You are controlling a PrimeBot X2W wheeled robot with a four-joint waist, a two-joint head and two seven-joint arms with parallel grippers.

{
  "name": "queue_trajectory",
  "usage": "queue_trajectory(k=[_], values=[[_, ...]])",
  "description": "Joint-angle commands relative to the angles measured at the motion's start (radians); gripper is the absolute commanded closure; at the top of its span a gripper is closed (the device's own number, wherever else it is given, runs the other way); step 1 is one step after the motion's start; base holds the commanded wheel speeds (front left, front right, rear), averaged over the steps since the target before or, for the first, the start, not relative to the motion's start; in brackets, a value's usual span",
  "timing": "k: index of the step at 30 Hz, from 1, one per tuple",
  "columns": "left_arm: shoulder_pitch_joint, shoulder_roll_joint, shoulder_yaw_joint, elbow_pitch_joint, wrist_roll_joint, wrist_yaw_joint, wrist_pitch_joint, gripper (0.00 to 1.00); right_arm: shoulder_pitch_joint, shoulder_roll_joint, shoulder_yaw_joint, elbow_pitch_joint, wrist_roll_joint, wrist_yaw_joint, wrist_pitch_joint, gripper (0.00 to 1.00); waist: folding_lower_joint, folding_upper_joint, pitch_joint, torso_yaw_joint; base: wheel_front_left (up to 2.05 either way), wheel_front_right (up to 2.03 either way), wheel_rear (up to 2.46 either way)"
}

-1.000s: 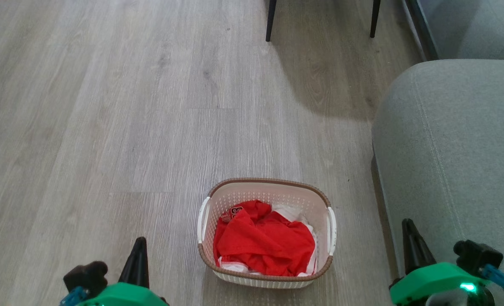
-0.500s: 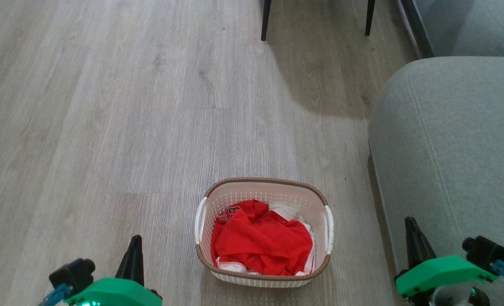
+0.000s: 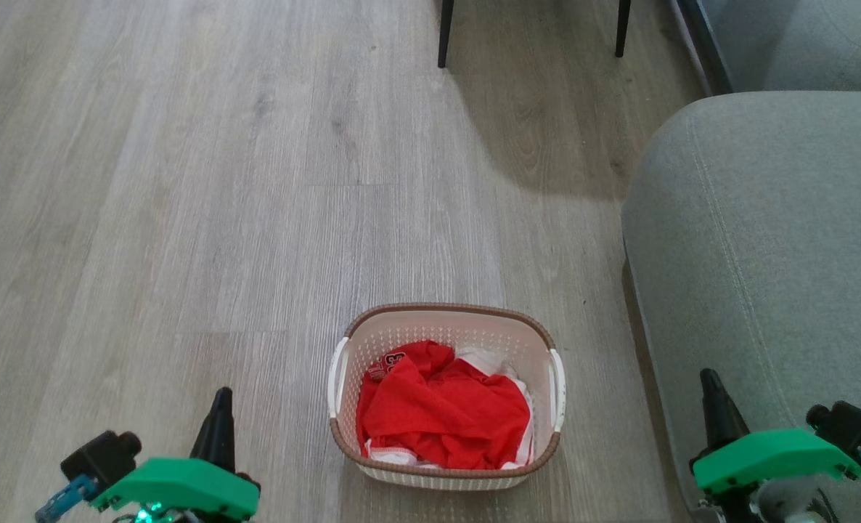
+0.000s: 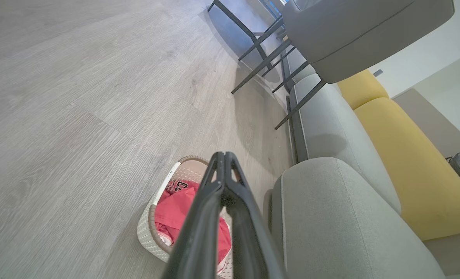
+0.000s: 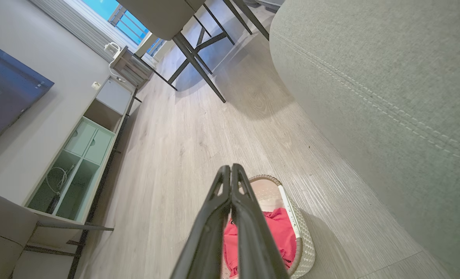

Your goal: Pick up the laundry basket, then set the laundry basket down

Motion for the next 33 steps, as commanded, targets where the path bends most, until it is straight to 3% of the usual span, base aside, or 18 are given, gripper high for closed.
queue_trajectory(k=[1, 33], values=[[-0.054, 0.017, 0.028, -0.027, -0.031, -0.009, 0.004, 1.0, -0.055, -0.02, 0.0, -0.026, 0.031, 0.003, 0.006, 1.0, -0.0001, 0.0, 0.0, -0.001, 0.0, 0.0, 0.0], [-0.124, 0.017, 0.103, 0.001, -0.404, -0.059, 0.093, 1.0, -0.107, -0.024, -0.05, 0.009, 0.388, 0.004, 0.096, 1.0, -0.0001, 0.0001, 0.006, -0.033, 0.0, 0.0, 0.0]])
